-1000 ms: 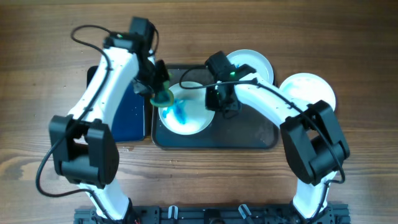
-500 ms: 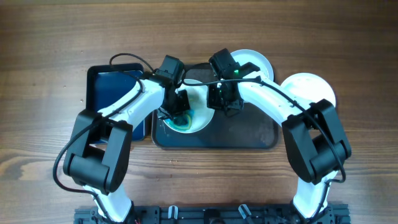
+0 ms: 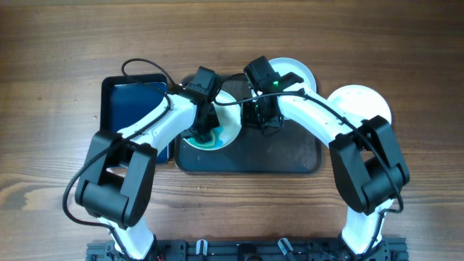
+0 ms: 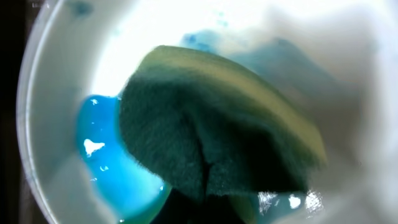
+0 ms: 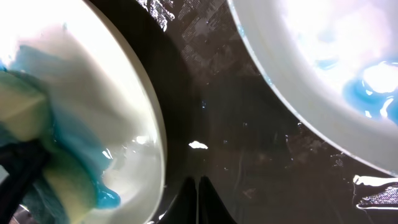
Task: Clean dirty plates on tray and stack at the side
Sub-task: 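Scrub the held plate with the sponge in the left gripper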
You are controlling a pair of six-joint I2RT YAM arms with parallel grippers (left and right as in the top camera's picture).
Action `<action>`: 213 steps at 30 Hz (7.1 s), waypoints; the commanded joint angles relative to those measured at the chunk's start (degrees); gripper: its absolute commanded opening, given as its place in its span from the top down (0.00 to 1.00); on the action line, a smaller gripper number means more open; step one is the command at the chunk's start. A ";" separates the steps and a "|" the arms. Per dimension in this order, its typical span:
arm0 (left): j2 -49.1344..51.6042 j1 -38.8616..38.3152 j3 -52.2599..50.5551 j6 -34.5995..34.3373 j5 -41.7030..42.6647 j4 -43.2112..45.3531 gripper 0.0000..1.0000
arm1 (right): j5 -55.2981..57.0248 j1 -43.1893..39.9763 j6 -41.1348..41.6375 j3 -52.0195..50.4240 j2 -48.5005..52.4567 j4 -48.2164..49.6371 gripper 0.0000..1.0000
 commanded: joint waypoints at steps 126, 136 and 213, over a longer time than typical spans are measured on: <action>1.64 3.21 -1.77 -2.49 -9.68 6.40 0.96 | -10.54 -1.88 6.69 -6.23 0.57 10.34 0.96; 1.64 3.28 -1.77 12.33 23.74 -0.13 0.96 | -10.78 -1.88 6.23 -6.23 0.57 10.32 0.96; 1.66 1.79 0.37 -12.74 -10.84 -3.91 0.96 | -11.21 -1.88 4.20 -6.23 0.57 10.40 0.96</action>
